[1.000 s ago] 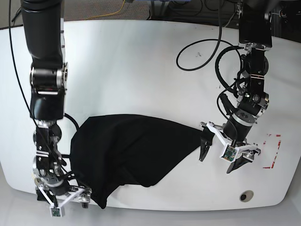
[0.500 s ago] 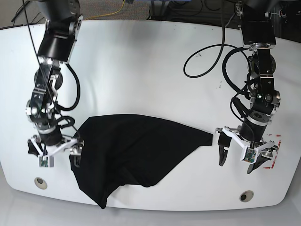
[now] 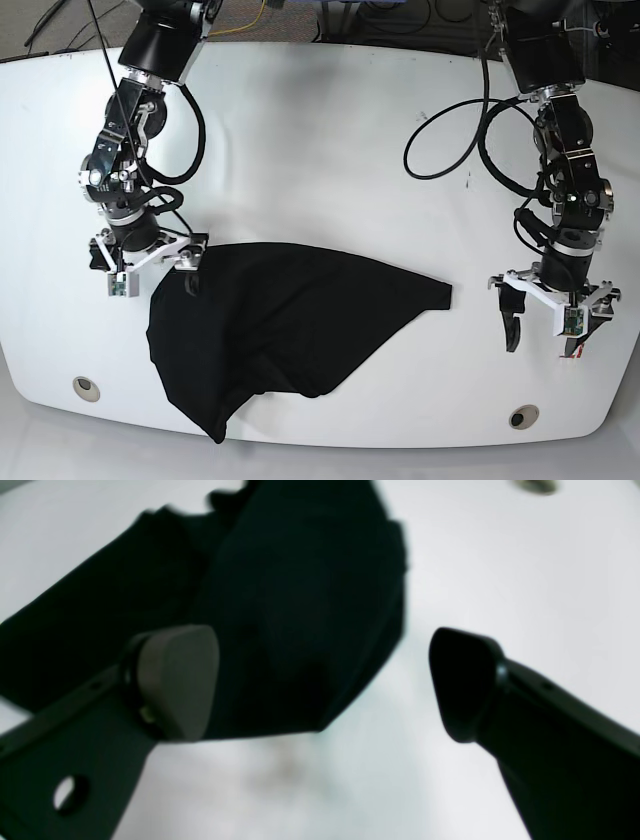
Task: Layout the t-shirt on the table in an organized manner, then fold the t-shirt properly
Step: 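Drag the held t-shirt corner with the right gripper away from the table edge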
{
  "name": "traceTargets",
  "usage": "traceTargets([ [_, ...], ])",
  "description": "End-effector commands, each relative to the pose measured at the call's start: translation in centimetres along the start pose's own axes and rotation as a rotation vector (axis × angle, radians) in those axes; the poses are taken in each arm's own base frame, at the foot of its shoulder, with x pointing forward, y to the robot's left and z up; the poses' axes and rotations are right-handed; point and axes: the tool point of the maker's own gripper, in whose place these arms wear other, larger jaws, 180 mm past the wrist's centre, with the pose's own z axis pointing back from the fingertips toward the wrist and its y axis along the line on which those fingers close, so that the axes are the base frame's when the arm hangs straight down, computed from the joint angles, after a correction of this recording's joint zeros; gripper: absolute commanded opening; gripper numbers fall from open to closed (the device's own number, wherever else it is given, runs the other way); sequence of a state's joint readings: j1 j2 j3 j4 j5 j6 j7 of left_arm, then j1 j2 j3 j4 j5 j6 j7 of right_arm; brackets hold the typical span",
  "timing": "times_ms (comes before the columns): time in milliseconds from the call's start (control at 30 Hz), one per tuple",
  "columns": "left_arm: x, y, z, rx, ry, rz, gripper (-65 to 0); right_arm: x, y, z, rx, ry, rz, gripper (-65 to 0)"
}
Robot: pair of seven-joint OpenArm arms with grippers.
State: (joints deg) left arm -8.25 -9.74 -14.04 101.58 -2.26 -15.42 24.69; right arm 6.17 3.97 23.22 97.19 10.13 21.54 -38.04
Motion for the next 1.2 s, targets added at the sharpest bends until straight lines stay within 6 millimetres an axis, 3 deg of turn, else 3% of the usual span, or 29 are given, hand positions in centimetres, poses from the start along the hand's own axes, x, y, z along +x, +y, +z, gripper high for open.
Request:
traceTargets([
  [0,1.9,1.6,0.1,0.045,-0.064,0.013,-16.6,1.4,-0.1,0.4,0.006,-0.060,-0.040,0.0],
  [167,1.7,1.8,0.2,0.048,-0.059,0.013,-16.6,-0.6,0.3,0.3,0.059,-0.032,-0.136,0.0],
  [633,0.6,1.7,0.6,0.040,-0.031,-0.003,-16.9,-5.5,-2.4,-1.4,0.093,0.064,-0.315,0.0],
  [833,0.2,0.8,0.6,0.010,-0.018,-0.023,-17.0,-6.5,-3.6,-2.1,0.094,0.091,-0.373,0.0],
  [1167,-0.8,0.5,0.9,0.002,0.004,-0.027,-17.0,-7.0,-2.7,-3.4,0.143,0.108,-0.420,0.0],
])
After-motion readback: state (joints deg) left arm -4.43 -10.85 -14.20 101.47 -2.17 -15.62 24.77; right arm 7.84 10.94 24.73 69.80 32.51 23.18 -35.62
